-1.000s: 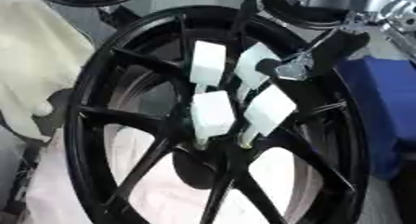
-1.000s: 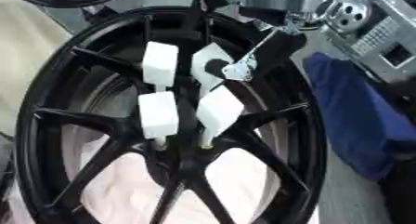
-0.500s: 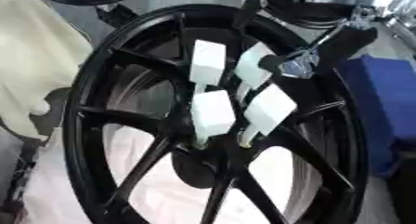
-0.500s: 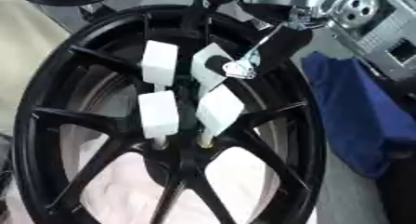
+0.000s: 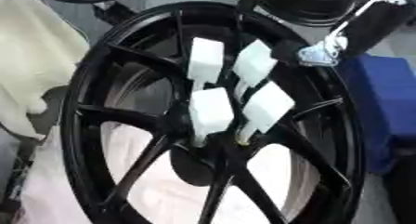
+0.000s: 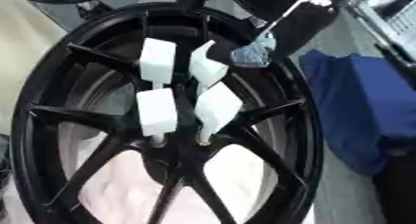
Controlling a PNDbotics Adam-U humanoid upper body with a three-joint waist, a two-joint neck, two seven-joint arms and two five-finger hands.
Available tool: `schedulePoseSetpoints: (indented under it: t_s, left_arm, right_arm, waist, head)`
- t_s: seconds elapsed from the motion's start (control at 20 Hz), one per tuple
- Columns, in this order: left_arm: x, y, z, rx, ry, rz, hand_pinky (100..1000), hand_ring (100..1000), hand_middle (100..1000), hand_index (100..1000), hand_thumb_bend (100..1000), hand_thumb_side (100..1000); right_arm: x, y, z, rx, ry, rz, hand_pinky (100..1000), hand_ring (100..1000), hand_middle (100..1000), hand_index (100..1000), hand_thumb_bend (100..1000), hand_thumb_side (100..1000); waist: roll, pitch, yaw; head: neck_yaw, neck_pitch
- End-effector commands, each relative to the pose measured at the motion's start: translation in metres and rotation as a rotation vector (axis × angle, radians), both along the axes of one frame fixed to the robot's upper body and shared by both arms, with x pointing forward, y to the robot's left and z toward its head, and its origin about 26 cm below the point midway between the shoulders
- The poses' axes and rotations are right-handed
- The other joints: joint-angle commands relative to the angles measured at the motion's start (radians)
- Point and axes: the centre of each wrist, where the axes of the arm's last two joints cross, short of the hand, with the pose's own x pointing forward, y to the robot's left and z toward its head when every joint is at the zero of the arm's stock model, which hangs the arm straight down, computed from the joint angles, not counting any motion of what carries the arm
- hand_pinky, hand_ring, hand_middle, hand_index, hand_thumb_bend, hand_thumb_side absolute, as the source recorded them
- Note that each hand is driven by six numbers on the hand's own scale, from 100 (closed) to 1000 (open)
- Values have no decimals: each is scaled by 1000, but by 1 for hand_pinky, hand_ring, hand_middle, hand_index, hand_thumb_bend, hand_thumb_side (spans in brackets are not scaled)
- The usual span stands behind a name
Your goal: Pull the pin out of the wheel hub.
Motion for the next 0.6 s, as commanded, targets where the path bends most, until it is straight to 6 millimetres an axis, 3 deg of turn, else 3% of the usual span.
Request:
schedulePoseSetpoints:
  t_s: [0.05,0.6]
  left_arm:
    - [-3,3,8,18,-23,-2,863,627,654,752,227,859]
    - [-2,2,8,8,-26,-5,865,625,654,753,224,862]
  right_arm:
    - [-9,-3,10,-47,-43,-15,846,792,745,827,323,266]
    - [-7,-2,0,-146,-72,-18,848,802,754,831,378,147]
  waist:
    - [7,-25,-1]
    - [6,-18,5]
  head:
    - [-3,2]
    - [-9,-5]
